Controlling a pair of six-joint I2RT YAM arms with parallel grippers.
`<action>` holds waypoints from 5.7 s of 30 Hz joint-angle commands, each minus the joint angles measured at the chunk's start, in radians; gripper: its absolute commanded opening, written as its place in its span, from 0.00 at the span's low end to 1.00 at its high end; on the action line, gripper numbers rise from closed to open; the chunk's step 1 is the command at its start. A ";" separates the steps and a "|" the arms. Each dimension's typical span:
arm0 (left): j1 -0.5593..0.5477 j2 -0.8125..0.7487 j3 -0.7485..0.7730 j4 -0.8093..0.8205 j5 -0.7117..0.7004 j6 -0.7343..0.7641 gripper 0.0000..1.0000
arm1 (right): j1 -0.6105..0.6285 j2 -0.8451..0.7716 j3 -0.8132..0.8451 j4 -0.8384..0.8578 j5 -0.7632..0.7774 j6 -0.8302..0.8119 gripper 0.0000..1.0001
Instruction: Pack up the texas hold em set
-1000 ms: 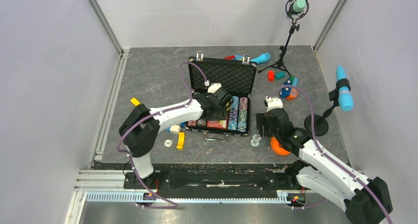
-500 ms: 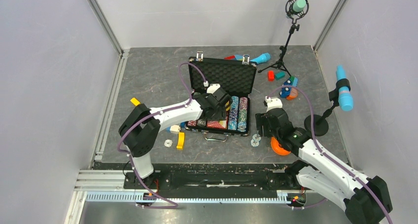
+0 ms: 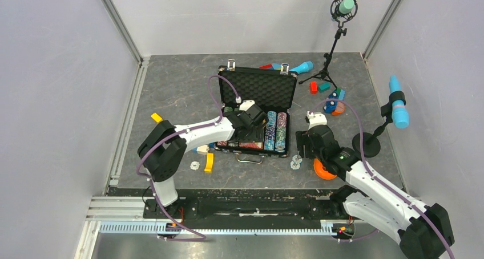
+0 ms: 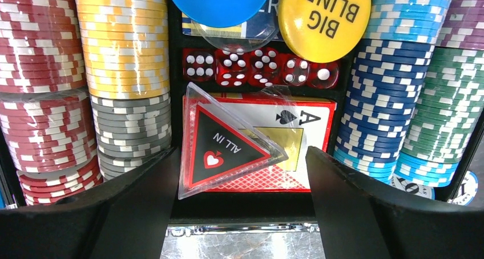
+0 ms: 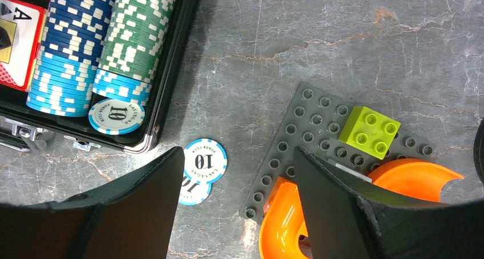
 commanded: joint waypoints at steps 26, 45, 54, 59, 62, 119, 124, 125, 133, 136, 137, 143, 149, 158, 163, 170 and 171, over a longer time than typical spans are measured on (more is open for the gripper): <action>0.004 -0.355 0.056 -0.111 0.001 0.065 0.92 | 0.000 0.011 -0.059 0.033 -0.162 0.038 0.80; 0.060 -0.775 -0.246 -0.250 -0.046 -0.001 0.95 | 0.000 0.100 -0.044 0.084 -0.070 0.080 0.74; 0.092 -0.896 -0.312 -0.312 -0.046 -0.012 0.96 | 0.000 0.168 -0.025 0.080 -0.083 0.067 0.72; 0.102 -0.918 -0.339 -0.308 -0.037 -0.026 0.97 | 0.001 0.191 -0.020 0.055 -0.087 0.066 0.73; 0.103 -0.917 -0.346 -0.298 -0.030 -0.026 0.97 | 0.002 0.196 -0.023 0.054 -0.089 0.068 0.74; 0.124 -0.918 -0.384 -0.203 0.076 -0.018 0.97 | 0.082 0.213 0.028 0.078 -0.017 0.125 0.39; 0.124 -0.911 -0.382 -0.148 0.147 -0.023 0.97 | 0.082 0.162 0.057 0.044 -0.009 0.081 0.38; 0.124 -0.907 -0.383 -0.133 0.167 -0.026 0.97 | 0.082 0.153 0.062 0.039 -0.010 0.074 0.38; 0.124 -0.877 -0.399 0.021 0.306 -0.084 0.97 | 0.084 0.076 0.076 0.102 -0.160 -0.027 0.39; 0.124 -0.850 -0.409 0.102 0.377 -0.123 0.96 | 0.089 0.049 0.079 0.155 -0.257 -0.062 0.38; 0.123 -0.838 -0.416 0.128 0.392 -0.139 0.95 | 0.094 0.047 0.084 0.163 -0.276 -0.071 0.39; 0.117 -0.769 -0.444 0.274 0.447 -0.211 0.91 | 0.158 0.044 0.118 0.195 -0.348 -0.107 0.38; 0.089 -0.715 -0.463 0.367 0.480 -0.256 0.87 | 0.226 0.024 0.119 0.254 -0.402 -0.141 0.38; 0.033 -0.662 -0.467 0.440 0.485 -0.285 0.81 | 0.335 0.005 0.119 0.335 -0.462 -0.195 0.38; 0.007 -0.640 -0.459 0.467 0.502 -0.283 0.76 | 0.352 -0.002 0.122 0.367 -0.471 -0.195 0.39; -0.014 -0.632 -0.458 0.477 0.515 -0.274 0.69 | 0.354 -0.009 0.126 0.384 -0.452 -0.183 0.39; -0.015 -0.634 -0.460 0.478 0.514 -0.274 0.68 | 0.354 -0.008 0.125 0.386 -0.447 -0.180 0.39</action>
